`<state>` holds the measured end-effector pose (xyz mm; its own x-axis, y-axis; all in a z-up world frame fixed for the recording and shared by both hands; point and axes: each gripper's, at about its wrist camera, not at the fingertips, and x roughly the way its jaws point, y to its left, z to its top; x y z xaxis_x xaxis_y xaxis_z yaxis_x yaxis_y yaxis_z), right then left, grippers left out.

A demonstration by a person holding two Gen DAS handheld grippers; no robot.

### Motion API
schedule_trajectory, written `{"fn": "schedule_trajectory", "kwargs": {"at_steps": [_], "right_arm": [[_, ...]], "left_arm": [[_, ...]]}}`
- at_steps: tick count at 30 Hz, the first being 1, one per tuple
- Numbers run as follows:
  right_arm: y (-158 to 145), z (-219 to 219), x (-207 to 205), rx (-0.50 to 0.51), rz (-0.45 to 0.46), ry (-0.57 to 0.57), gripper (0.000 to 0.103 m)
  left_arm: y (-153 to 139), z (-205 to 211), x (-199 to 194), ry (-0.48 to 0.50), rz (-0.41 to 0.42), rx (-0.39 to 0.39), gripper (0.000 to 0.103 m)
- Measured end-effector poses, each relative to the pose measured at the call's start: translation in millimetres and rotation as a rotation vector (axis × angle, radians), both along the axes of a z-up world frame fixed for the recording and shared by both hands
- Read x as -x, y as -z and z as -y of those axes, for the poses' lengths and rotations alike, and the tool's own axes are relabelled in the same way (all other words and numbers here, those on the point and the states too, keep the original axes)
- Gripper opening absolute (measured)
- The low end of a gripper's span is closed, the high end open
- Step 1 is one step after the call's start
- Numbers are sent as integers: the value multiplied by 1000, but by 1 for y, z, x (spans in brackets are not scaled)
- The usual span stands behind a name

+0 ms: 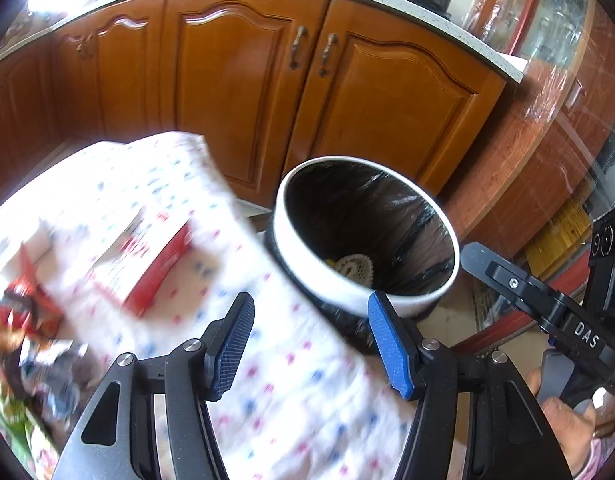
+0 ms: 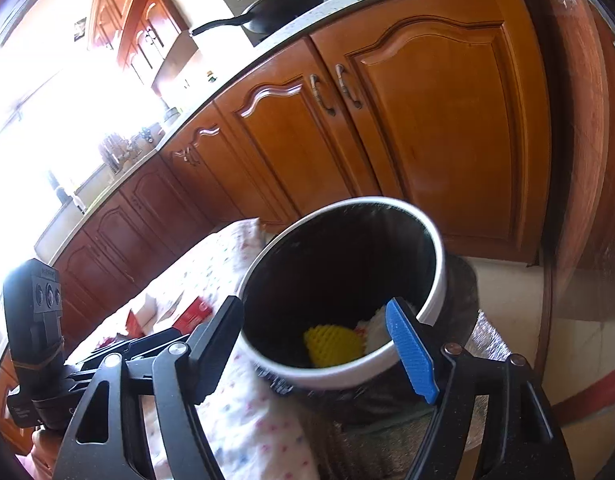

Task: Collect trash
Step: 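Move both tools back from the bin to the trash pile, then grasp the green juice carton with the left tool while the right tool grasps the blue-white wrapper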

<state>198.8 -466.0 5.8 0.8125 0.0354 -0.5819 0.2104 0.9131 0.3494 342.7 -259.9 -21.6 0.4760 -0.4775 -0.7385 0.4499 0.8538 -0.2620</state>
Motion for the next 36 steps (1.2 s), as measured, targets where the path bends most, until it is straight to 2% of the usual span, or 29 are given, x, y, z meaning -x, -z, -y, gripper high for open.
{"fn": "schedule_trajectory", "kwargs": {"at_steps": [4,8,14,24,36], "right_arm": [[7,-16,10,-19,1,-15,88],[14,-35,19,-35,1,-34,89],[21,-60,36,-58,30,-45,90],[31,-105,42,-65,13,-117,90],[38,-153,32,-53,-12,-215,90]], "left_arm": [[2,-26,15,-41,-13,22,59],[-2,-57,34,-87,-6,43,59],[-10,-99,66,-142,19,67,59],[-18,-166,101,-213,10,85,61],[-25,-245,131,-388,-1,96,62]]}}
